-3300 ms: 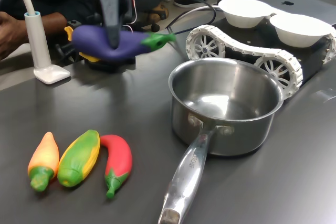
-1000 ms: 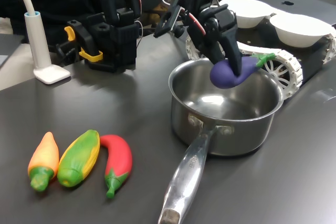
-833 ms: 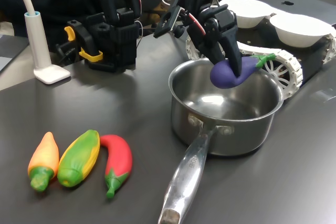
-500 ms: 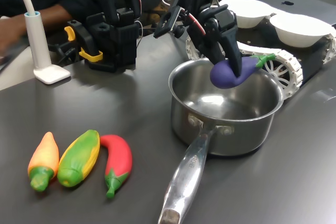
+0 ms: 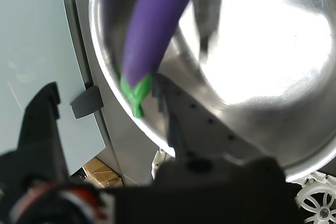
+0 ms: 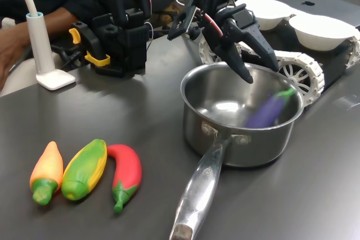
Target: Pick up the brinjal and place them in the pan
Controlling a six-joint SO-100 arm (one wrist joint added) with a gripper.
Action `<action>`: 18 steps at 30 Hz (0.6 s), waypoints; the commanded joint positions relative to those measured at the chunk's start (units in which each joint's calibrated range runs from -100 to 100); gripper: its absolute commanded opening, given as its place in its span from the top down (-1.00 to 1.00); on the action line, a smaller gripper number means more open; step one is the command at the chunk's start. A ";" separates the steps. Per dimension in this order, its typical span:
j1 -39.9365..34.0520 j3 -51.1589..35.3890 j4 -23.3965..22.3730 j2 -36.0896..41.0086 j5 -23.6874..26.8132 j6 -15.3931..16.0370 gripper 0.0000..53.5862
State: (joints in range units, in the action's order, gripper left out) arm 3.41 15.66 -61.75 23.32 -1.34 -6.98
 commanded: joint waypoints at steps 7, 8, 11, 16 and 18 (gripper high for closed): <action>-0.89 -0.34 2.43 2.37 0.00 -0.33 -0.47; -0.89 -0.25 2.43 2.54 0.24 -0.33 -0.50; -0.89 0.29 2.43 3.04 0.00 -0.33 -0.58; -0.77 1.02 2.52 4.06 0.49 -0.33 -0.61; -0.77 1.65 2.86 4.82 0.39 -0.33 -0.50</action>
State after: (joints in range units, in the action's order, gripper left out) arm 3.08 17.65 -61.75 23.40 -1.34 -6.98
